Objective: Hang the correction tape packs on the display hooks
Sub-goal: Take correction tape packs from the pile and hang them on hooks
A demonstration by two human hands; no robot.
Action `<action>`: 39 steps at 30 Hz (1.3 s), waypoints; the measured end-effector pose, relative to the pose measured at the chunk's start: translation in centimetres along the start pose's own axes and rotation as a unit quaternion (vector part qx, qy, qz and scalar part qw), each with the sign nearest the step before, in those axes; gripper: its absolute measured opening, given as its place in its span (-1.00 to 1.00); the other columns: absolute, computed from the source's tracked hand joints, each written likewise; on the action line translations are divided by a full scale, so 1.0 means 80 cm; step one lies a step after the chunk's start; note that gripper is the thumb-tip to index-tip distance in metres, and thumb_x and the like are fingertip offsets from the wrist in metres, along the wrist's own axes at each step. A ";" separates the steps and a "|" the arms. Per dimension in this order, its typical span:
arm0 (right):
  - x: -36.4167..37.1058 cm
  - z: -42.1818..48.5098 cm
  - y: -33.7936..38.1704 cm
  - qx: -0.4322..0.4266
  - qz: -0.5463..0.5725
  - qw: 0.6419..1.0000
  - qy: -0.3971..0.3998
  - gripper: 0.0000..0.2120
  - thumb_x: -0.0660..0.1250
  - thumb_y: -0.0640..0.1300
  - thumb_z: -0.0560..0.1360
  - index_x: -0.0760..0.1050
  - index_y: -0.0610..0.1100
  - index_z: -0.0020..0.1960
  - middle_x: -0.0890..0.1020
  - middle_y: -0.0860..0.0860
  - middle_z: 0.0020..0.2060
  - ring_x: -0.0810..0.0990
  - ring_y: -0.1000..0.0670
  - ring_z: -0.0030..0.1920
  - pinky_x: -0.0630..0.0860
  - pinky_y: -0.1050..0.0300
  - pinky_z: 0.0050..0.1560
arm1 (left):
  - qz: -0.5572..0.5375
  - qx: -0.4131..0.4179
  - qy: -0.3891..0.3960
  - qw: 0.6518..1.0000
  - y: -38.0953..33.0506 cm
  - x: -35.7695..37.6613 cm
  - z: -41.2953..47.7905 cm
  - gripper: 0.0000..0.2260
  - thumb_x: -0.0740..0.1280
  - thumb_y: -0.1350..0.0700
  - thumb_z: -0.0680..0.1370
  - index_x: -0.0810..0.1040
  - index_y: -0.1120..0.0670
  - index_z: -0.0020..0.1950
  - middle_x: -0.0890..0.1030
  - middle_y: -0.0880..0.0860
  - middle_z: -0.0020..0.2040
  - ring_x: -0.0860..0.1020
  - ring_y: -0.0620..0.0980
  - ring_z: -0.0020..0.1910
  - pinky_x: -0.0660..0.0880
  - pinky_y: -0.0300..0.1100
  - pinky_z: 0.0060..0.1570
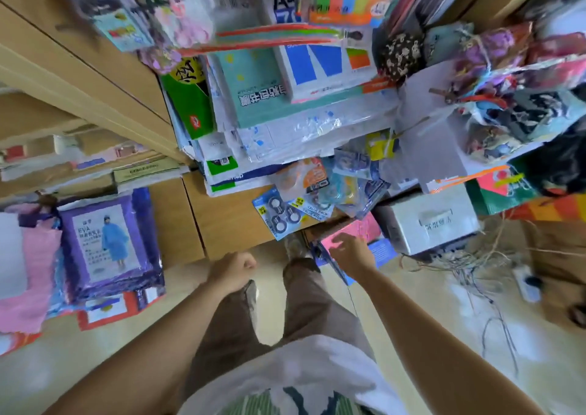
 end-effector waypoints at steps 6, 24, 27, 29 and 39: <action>0.025 0.089 -0.053 0.046 0.015 0.998 0.039 -0.74 0.34 -0.06 0.54 0.58 -0.10 0.20 0.66 -0.10 0.10 0.63 -0.16 0.10 0.52 0.07 0.04 | -0.003 -0.013 -0.006 1.000 -0.016 0.044 0.120 -0.83 0.31 -0.01 0.57 0.65 -0.05 0.09 0.70 -0.04 0.09 0.64 0.08 0.04 0.53 -0.15 -0.01; 0.116 0.231 -0.068 0.038 0.173 0.984 -0.030 -0.60 0.41 -0.07 0.35 0.47 -0.02 0.17 0.64 0.00 -0.03 0.60 -0.03 -0.06 0.58 0.01 0.00 | 0.228 0.143 -0.146 0.952 0.023 0.160 0.264 -0.40 0.43 0.02 0.40 0.44 0.06 0.44 0.32 0.08 0.54 0.31 0.19 0.50 0.36 0.22 0.31; 0.130 0.241 -0.066 0.095 0.311 0.944 -0.051 -0.60 0.42 -0.28 0.45 0.40 -0.11 0.24 0.64 0.06 -0.10 0.60 0.21 -0.27 0.53 0.29 -0.29 | 0.168 0.120 -0.198 0.958 0.046 0.144 0.259 -0.51 0.45 0.11 0.34 0.52 0.14 0.27 0.46 0.12 0.37 0.43 0.21 0.35 0.45 0.16 0.24; 0.136 0.248 -0.062 0.124 0.373 0.917 -0.062 -0.59 0.41 -0.32 0.50 0.37 -0.05 0.23 0.57 0.14 -0.08 0.57 0.25 -0.23 0.46 0.42 -0.37 | 0.090 0.097 -0.240 0.962 0.059 0.133 0.258 -0.52 0.47 0.16 0.34 0.53 0.16 0.25 0.50 0.16 0.27 0.49 0.20 0.25 0.51 0.12 0.17; 0.175 0.251 -0.065 0.221 0.576 0.786 0.036 -0.79 0.46 -0.05 0.51 0.48 -0.14 -0.07 0.62 -0.29 0.01 0.60 -0.19 -0.02 0.56 -0.24 0.20 | -0.185 -0.192 -0.213 0.940 0.101 0.155 0.258 -0.24 0.52 -0.03 0.46 0.23 0.17 0.52 0.34 0.24 0.42 0.35 0.28 0.39 0.40 0.16 0.29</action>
Point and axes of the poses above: each hand's wrist, its own z-axis towards the middle knuckle, its own x-axis out of the palm, y = z × x, the point moved 4 cm from there along z, towards the middle knuckle
